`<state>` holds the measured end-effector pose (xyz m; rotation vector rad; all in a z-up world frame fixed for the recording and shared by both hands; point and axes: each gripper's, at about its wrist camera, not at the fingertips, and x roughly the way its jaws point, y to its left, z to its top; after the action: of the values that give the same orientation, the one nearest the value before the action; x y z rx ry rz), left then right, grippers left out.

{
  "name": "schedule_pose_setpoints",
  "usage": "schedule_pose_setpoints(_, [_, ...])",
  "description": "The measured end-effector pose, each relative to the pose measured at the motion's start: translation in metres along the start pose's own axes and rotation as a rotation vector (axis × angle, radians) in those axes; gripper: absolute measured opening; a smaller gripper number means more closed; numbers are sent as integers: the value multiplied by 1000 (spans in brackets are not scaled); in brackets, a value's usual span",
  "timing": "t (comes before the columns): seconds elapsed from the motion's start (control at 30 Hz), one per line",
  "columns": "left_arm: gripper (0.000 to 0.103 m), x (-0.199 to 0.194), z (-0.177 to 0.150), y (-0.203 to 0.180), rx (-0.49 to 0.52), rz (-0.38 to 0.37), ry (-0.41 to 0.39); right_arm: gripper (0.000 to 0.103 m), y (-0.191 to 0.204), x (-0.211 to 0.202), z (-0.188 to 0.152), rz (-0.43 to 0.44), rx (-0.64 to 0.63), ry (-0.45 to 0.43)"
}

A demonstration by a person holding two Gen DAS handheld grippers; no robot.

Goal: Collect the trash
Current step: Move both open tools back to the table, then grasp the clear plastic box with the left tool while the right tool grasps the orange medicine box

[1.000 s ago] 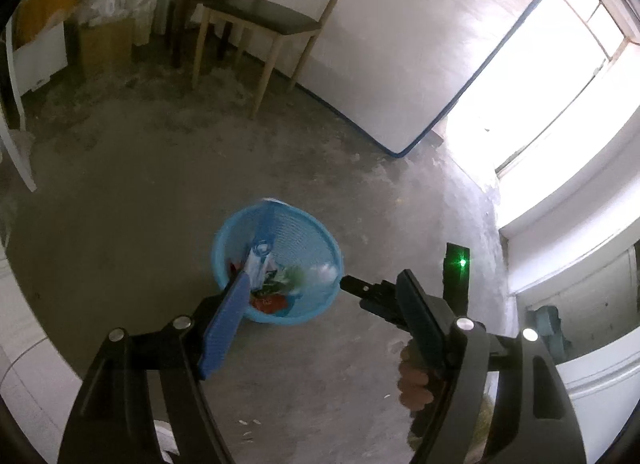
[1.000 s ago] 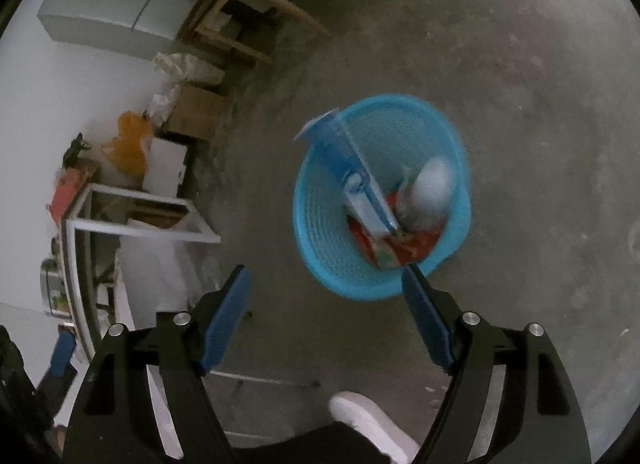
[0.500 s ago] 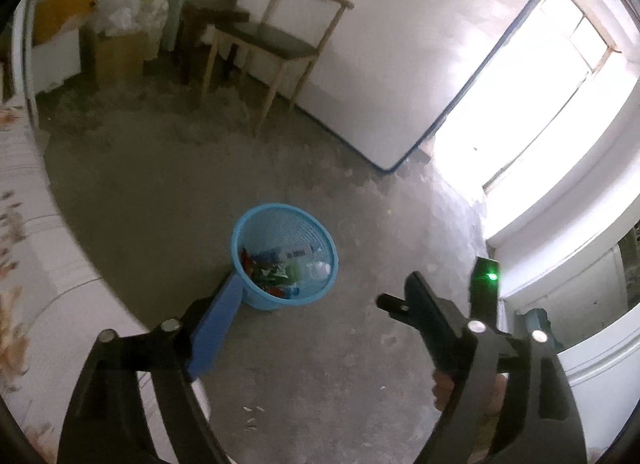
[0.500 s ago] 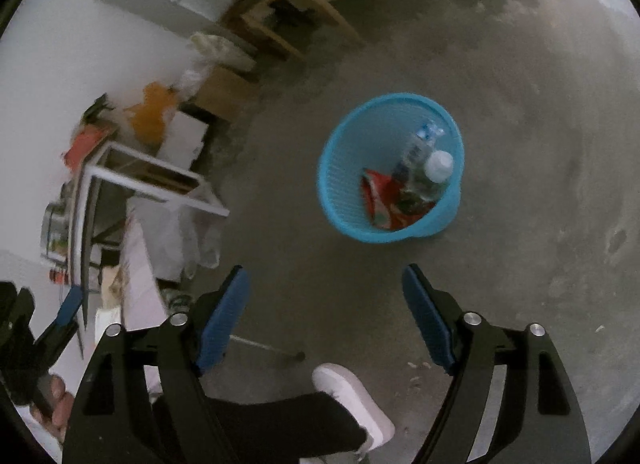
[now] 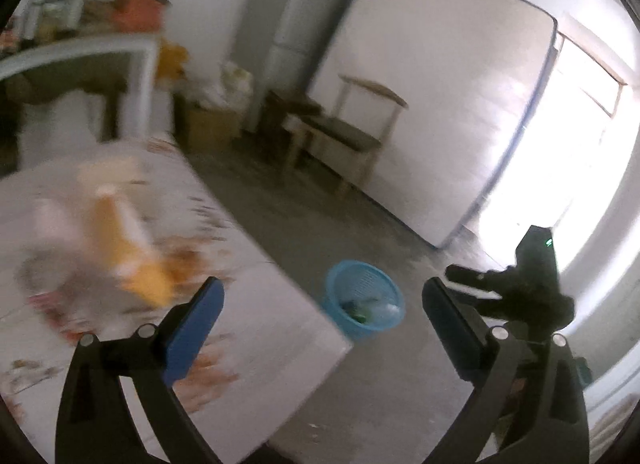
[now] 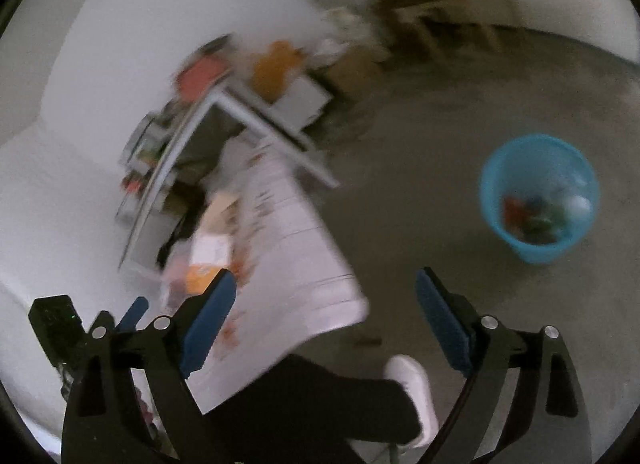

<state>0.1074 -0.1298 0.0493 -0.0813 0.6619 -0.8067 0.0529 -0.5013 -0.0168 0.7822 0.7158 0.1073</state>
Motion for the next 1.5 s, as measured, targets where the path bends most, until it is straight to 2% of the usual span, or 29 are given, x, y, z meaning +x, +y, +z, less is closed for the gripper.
schedule_pose_setpoints(0.13, [97,-50,-22,39,1,96,-88,87,65,38,-12,67,-160,94])
schedule_pose_setpoints(0.23, [97,-71,-36,69,9,210,-116,87,91,65,-21,112,-206,161])
schedule_pose_setpoints(0.37, [97,-79,-47,103,68,373,-120,87,125,97,-28,168,-226,235])
schedule_pose_setpoints(0.5, [97,-66,-51,133,113,461,-68,87,149,124,-35,201,-217,289])
schedule_pose_setpoints(0.67, [97,-50,-50,156,143,415,-34,87,164,146,-37,211,-199,333])
schedule_pose_setpoints(0.73, [96,-41,-46,164,135,372,-6,87,164,154,-36,214,-172,345])
schedule_pose_setpoints(0.9, [86,-22,-38,182,99,298,41,87,154,159,-33,249,-100,368])
schedule_pose_setpoints(1.03, [84,-10,-31,193,99,212,64,88,148,163,-31,251,-74,381])
schedule_pose_setpoints(1.23, [73,-1,-27,202,74,141,73,88,141,173,-30,266,-34,404])
schedule_pose_setpoints(1.43, [66,0,-30,201,65,136,58,88,141,182,-35,287,-5,429])
schedule_pose_setpoints(1.5, [58,-1,-32,199,62,143,55,88,141,183,-36,287,-4,429])
